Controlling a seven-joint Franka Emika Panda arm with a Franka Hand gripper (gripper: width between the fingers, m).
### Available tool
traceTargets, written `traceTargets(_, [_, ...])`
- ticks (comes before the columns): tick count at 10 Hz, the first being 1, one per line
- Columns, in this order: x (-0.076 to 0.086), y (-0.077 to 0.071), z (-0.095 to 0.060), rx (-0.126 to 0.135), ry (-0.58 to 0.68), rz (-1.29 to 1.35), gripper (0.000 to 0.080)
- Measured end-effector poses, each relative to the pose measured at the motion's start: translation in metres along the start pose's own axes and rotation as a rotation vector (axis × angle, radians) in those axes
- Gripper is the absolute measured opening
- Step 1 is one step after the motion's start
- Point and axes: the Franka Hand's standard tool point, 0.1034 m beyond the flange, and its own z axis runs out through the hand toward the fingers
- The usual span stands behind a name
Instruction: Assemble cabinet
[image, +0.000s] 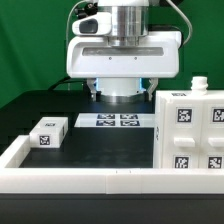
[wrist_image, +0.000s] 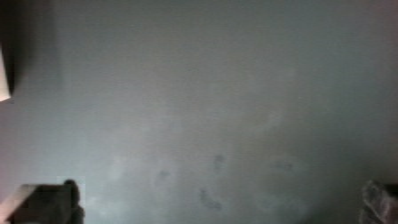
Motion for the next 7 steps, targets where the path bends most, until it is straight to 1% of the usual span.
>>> traceTargets(1, [-0.001, 0.011, 0.000, -0.004, 0.000, 0.011, 0.0797])
traceTargets(3, [-0.002, 0.023, 0.001, -0.009, -0.002, 0.004, 0.0797])
traceTargets(4, [-0.007, 0.045, 0.005, -0.016, -0.012, -0.028, 0.0797])
traceTargets(5, [-0.016, 0.086, 0.014, -0.034, -0.014, -0.052, 0.0797])
traceTargets(6, [-0.019, 0.097, 0.018, -0.040, -0.015, -0.051, 0.0797])
traceTargets(7, [-0.025, 0.114, 0.023, -0.042, -0.021, -0.073, 0.0797])
